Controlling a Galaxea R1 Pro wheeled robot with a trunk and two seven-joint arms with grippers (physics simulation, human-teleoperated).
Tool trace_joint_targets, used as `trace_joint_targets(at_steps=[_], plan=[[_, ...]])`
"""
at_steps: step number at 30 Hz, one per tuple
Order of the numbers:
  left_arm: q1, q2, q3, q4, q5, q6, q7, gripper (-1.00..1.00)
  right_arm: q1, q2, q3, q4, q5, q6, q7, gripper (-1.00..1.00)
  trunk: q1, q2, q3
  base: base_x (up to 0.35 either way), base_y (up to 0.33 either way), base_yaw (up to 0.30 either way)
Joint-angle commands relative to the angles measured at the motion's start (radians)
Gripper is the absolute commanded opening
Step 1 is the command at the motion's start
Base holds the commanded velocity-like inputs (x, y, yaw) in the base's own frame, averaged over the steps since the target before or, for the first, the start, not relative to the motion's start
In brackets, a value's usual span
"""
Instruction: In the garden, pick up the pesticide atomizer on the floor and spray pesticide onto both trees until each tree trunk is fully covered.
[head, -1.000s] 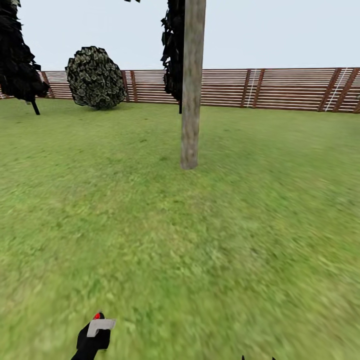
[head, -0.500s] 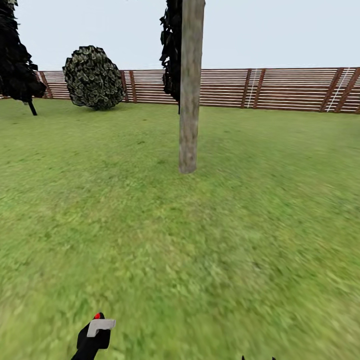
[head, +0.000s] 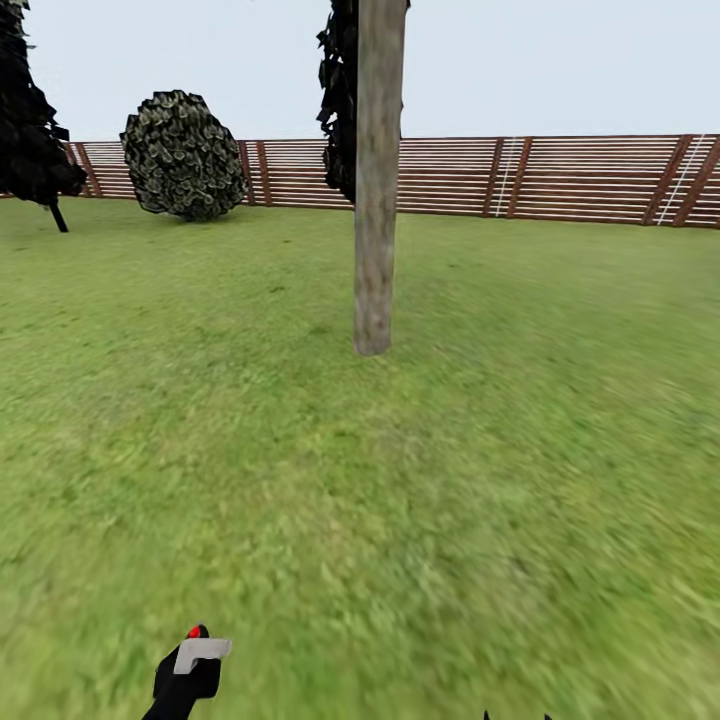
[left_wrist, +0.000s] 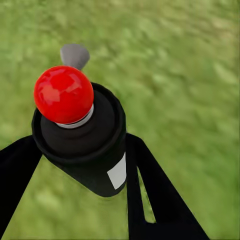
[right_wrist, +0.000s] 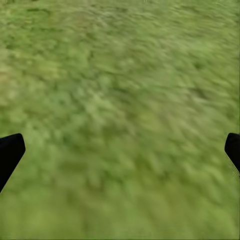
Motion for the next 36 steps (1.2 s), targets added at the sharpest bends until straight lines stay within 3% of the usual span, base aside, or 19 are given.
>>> trace_joint_targets(at_steps=[1,36], plan=[[0.000,0.000,0.000,0.000,0.000,0.000,0.000,-1.00,0.000,0.000,0.000,0.000,0.000,0.000,0.000,1.00,0.000,0.000,0.000,0.313,-0.074,0.000],[0.000,0.000,0.000,0.000,0.000,0.000,0.000,-1.00,0.000,0.000,0.000,0.000,0.000,0.000,0.001,1.00,0.000,0.000,0.000,0.327,-0.012,0.000]])
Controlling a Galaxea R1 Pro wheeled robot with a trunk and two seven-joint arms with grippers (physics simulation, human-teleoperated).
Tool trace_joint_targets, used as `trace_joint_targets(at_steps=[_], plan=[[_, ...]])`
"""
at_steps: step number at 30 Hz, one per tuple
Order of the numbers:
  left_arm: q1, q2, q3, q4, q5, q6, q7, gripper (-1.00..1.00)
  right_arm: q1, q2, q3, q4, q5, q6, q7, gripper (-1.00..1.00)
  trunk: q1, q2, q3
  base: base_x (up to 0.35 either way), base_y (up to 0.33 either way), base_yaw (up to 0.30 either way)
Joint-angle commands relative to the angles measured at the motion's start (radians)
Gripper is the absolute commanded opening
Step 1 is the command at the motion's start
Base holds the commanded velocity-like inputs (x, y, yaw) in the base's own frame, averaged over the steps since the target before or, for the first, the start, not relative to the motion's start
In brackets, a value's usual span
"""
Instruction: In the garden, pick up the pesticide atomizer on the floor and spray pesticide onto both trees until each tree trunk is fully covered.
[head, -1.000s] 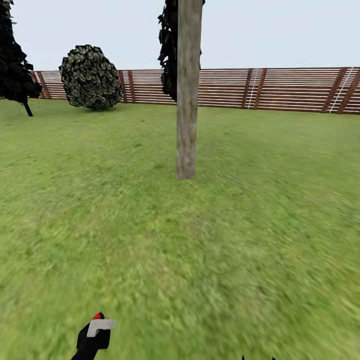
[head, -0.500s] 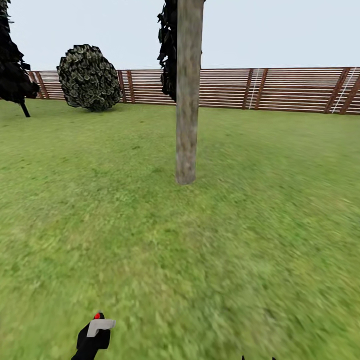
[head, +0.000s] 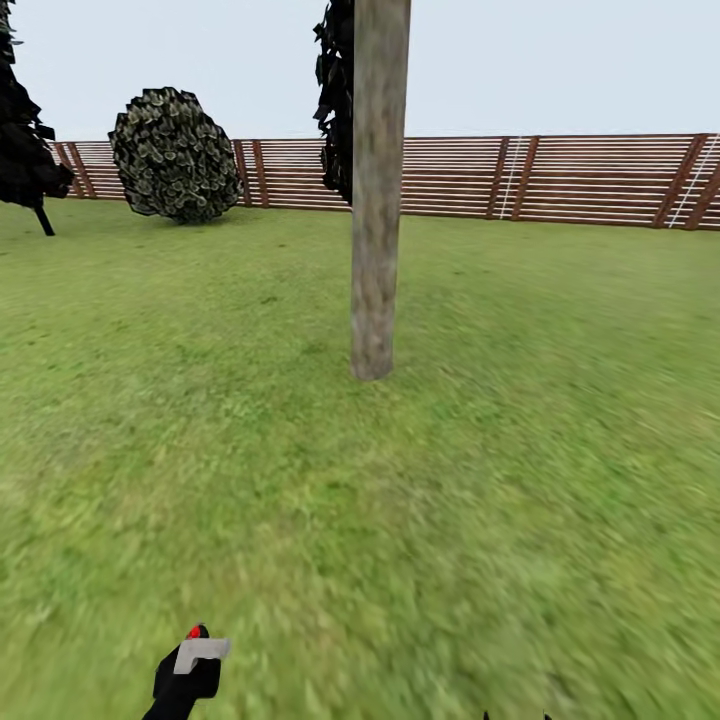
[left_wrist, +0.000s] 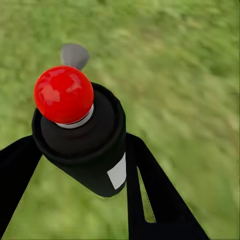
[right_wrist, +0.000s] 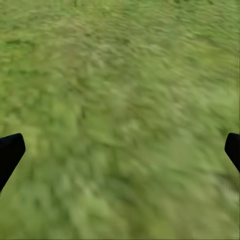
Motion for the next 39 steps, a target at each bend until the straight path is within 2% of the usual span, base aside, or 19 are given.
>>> trace_joint_targets(at_steps=[1,39], plan=[[0.000,0.000,0.000,0.000,0.000,0.000,0.000,-1.00,0.000,0.000,0.000,0.000,0.000,0.000,0.000,1.00,0.000,0.000,0.000,0.331,0.000,0.000],[0.000,0.000,0.000,0.000,0.000,0.000,0.000,-1.00,0.000,0.000,0.000,0.000,0.000,-0.001,-0.001,1.00,0.000,0.000,0.000,0.332,0.000,0.000]])
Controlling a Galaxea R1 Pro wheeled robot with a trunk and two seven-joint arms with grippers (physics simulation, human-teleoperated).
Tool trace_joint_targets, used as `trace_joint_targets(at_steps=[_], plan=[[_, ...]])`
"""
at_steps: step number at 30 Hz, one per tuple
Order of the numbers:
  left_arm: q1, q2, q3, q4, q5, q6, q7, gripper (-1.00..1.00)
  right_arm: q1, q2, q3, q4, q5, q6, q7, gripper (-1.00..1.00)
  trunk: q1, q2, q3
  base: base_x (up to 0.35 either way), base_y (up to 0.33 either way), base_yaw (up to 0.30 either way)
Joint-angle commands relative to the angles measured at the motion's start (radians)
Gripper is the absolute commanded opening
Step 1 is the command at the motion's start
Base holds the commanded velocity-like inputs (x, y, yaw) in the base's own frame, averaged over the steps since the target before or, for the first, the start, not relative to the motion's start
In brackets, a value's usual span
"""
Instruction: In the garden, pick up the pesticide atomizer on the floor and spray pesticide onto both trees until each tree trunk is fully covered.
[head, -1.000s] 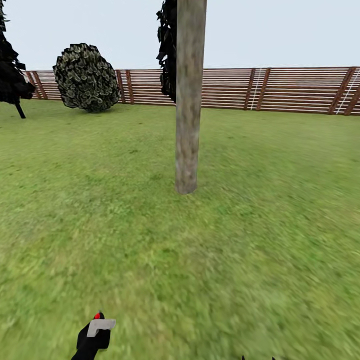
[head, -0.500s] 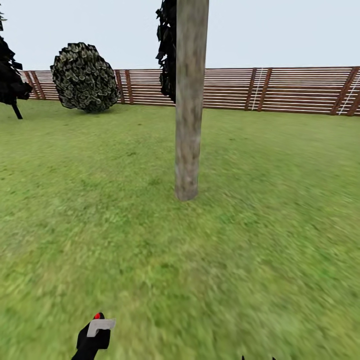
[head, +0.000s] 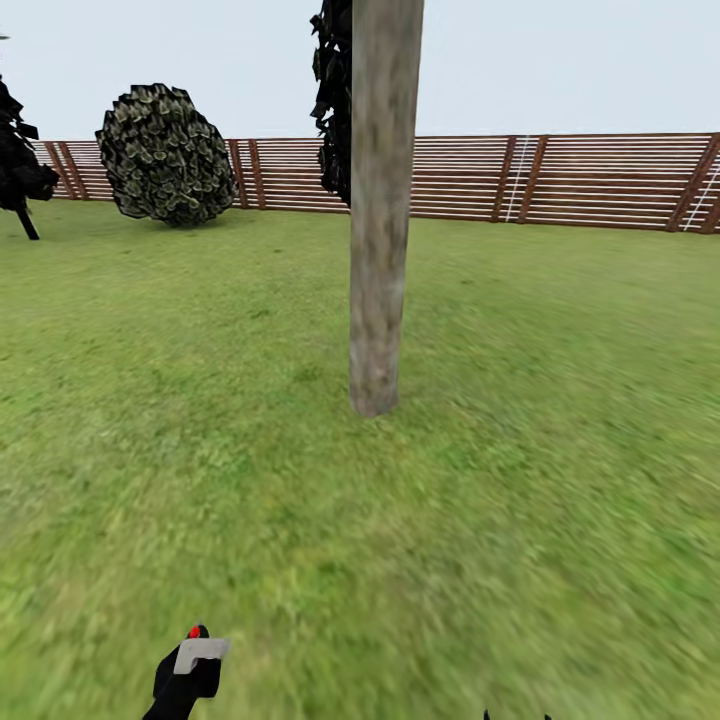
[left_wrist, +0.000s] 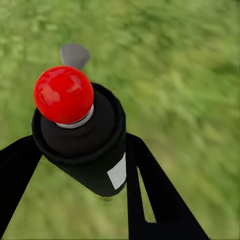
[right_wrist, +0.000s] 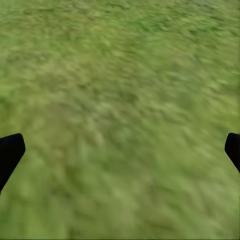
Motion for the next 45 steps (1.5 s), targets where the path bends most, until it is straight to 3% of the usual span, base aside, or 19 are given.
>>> trace_joint_targets(at_steps=[1,26,37,45], plan=[[0.000,0.000,0.000,0.000,0.000,0.000,0.000,-1.00,0.000,0.000,0.000,0.000,0.000,0.000,0.000,1.00,0.000,0.000,0.000,0.332,0.000,0.000],[0.000,0.000,0.000,0.000,0.000,0.000,0.000,-1.00,0.000,0.000,0.000,0.000,0.000,0.000,0.000,1.00,0.000,0.000,0.000,0.331,0.000,0.000],[0.000,0.000,0.000,0.000,0.000,0.000,0.000,-1.00,0.000,0.000,0.000,0.000,0.000,-0.001,0.002,1.00,0.000,0.000,0.000,0.315,-0.063,-0.248],[0.000,0.001,0.000,0.000,0.000,-0.001,0.000,-1.00,0.000,0.006,-0.001,0.001,0.000,-0.001,0.000,1.00,0.000,0.000,0.000,0.271,-0.160,-0.040]])
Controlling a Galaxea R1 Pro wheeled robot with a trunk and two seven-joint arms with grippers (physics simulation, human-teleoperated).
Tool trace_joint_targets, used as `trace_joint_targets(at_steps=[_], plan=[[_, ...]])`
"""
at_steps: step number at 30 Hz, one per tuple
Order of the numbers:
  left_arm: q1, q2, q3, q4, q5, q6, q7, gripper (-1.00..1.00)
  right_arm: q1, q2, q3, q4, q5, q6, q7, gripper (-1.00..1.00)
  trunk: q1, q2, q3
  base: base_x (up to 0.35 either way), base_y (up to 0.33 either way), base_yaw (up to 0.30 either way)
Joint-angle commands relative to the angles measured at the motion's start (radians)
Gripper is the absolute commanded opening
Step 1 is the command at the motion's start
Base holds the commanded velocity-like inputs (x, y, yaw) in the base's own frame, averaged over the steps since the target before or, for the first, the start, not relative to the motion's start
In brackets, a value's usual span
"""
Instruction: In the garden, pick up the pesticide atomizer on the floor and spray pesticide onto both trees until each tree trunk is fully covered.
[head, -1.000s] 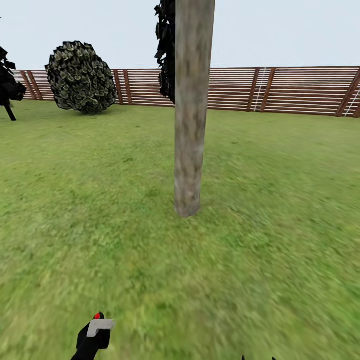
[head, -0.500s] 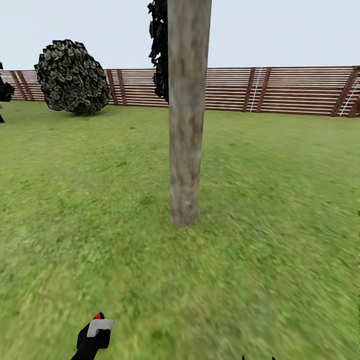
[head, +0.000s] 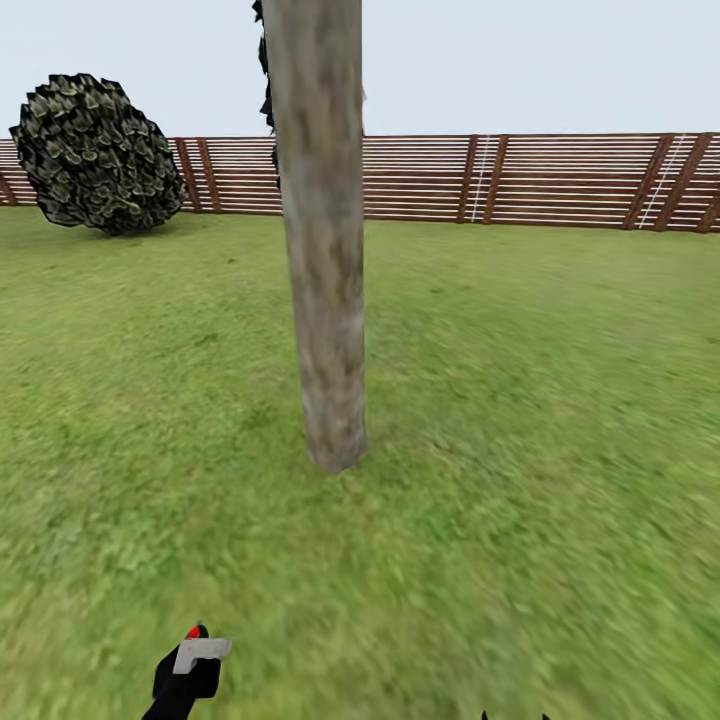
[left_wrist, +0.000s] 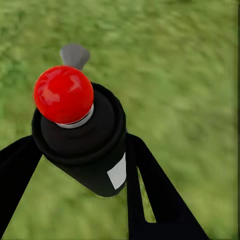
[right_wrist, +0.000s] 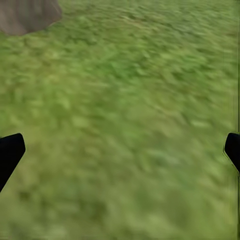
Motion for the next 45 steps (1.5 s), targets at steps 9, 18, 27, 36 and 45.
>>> trace_joint_targets(at_steps=[9,18,27,36,45], plan=[[0.001,0.000,0.000,0.000,0.000,-0.001,0.000,-1.00,0.000,-0.009,-0.005,-0.001,0.000,0.002,-0.002,1.00,0.000,0.000,0.000,0.097,-0.028,0.000],[0.001,-0.002,-0.005,-0.013,-0.003,0.000,-0.006,-1.00,-0.018,-0.028,-0.002,-0.026,0.002,0.016,0.002,1.00,0.000,0.000,0.000,0.141,0.000,0.000],[-0.047,0.054,-0.010,-0.025,-0.206,0.017,-0.364,-1.00,-0.234,-0.049,0.001,-0.289,0.461,0.482,0.275,1.00,0.000,0.000,0.000,0.011,0.000,0.000],[-0.186,0.111,-0.011,-0.066,-0.383,0.119,-0.943,-1.00,-0.364,-0.048,0.001,-0.315,0.514,0.557,0.762,1.00,0.000,0.000,0.000,0.000,0.000,0.000],[-0.199,0.103,-0.011,-0.125,-0.583,0.195,-1.019,-1.00,-0.371,-0.031,0.003,-0.314,0.515,0.557,0.841,1.00,0.000,0.000,0.000,0.000,0.000,0.000]])
